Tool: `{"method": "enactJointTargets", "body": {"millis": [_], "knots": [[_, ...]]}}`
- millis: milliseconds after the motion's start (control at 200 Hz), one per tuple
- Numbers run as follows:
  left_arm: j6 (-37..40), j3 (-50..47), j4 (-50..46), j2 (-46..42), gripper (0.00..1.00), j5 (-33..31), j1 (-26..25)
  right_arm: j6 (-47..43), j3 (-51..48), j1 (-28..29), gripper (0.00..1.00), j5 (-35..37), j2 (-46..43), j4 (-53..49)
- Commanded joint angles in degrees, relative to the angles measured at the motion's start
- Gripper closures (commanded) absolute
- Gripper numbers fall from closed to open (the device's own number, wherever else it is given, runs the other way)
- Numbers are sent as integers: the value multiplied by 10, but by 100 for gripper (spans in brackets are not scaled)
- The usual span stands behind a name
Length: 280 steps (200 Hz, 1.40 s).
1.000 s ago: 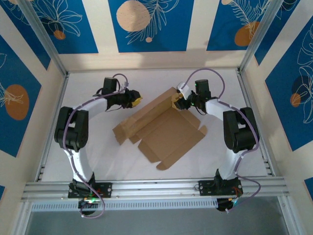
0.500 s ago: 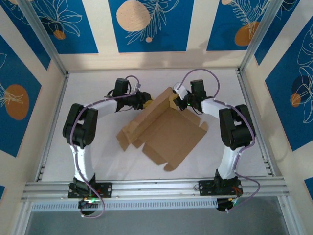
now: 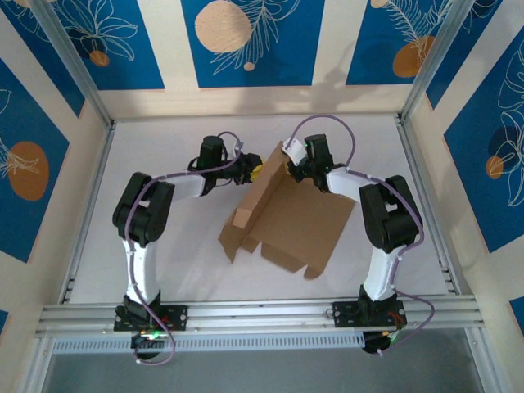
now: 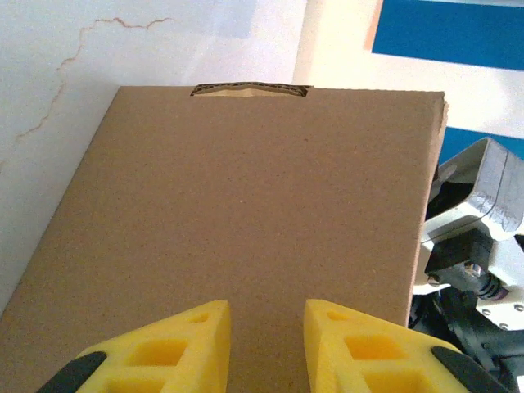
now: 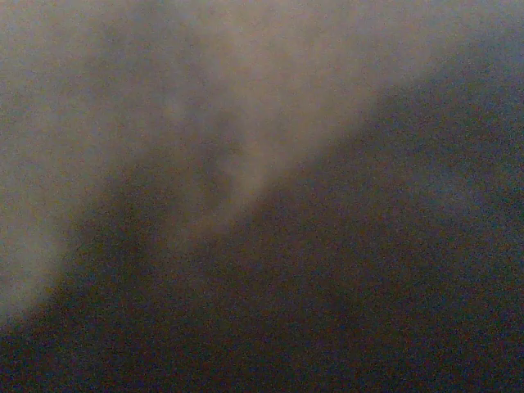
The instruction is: Fold the paper box
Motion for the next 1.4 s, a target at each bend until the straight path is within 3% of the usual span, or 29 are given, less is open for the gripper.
{"method": "enactJointTargets", "body": {"millis": [0, 120, 245, 350, 505, 615, 695, 765, 880, 990, 1050, 1111, 1211, 1271, 1396], "knots": [[-31, -5, 47, 2, 71, 27, -27, 8, -8, 14, 97, 74, 12, -7], [37, 0, -48, -27, 70, 18, -9, 21, -26, 6, 76, 52, -13, -7], [162, 32, -218, -72, 69, -12, 13, 38, -63, -2, 56, 27, -56, 15], [284, 89, -380, -100, 68, -56, 13, 53, -92, -7, 52, 12, -86, 29], [387, 145, -522, -130, 67, -115, 16, 59, -123, 1, 51, 37, -136, 19], [428, 157, -581, -176, 66, -187, 17, 117, -144, 9, 53, 46, -205, -7], [430, 157, -625, -218, 66, -234, 17, 147, -151, 27, 50, 50, -256, -32], [429, 146, -656, -259, 67, -253, 17, 178, -125, 48, 54, 115, -282, -87], [348, 79, -647, -349, 65, -241, 13, 254, -32, 41, 56, 164, -286, -215], [235, -8, -602, -452, 64, -269, -29, 290, 3, -9, 57, 72, -266, -203], [181, -39, -597, -492, 64, -295, -62, 355, 29, -46, 56, 12, -236, -192], [138, -70, -583, -522, 63, -306, -91, 414, 121, -84, 52, -85, -166, -266], [96, -99, -595, -552, 63, -322, -129, 417, 267, -102, 42, -216, -52, -372], [70, -124, -580, -569, 62, -349, -163, 405, 310, -95, 37, -230, -13, -397], [51, -142, -575, -557, 61, -391, -203, 377, 346, -77, 31, -185, 32, -422]]}}
